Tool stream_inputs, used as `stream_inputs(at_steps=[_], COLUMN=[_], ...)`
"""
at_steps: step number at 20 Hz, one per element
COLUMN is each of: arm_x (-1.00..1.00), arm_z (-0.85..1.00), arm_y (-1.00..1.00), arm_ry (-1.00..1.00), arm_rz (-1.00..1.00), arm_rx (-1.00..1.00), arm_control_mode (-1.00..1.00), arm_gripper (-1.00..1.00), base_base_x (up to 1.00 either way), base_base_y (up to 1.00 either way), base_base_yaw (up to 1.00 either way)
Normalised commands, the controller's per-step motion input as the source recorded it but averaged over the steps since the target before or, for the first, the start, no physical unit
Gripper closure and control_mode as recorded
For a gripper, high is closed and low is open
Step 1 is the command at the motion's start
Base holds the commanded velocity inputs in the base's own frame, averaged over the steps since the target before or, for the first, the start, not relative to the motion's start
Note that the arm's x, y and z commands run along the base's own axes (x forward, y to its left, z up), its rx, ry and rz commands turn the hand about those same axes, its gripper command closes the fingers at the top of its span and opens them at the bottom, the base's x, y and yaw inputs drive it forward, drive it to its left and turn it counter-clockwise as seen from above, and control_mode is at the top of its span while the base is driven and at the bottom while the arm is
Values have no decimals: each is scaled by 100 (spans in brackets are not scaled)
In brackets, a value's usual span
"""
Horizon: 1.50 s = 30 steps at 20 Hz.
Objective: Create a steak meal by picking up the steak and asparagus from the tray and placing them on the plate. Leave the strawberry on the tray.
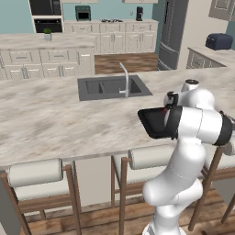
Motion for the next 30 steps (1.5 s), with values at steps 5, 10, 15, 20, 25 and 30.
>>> stream_inputs(at_steps=[5,10,15,20,25,30], arm_x=[36,34,33,35,40,43], arm_z=[-45,-26,-20,-23,-24,-26], arm_y=[0,-5,-15,-12,-11,-11], arm_ry=[0,0,0,0,0,0], arm_rz=[0,1,2,2,3,4], arm_rx=[1,4,7,6,6,6], arm_control_mode=[-100,-100,-100,-100,-100,-100], arm_gripper=[-100,-100,-100,-100,-100,-100], base_base_x=[0,0,0,0,0,0], base_base_y=[0,0,0,0,0,0], base_base_yaw=[0,0,0,0,0,0])
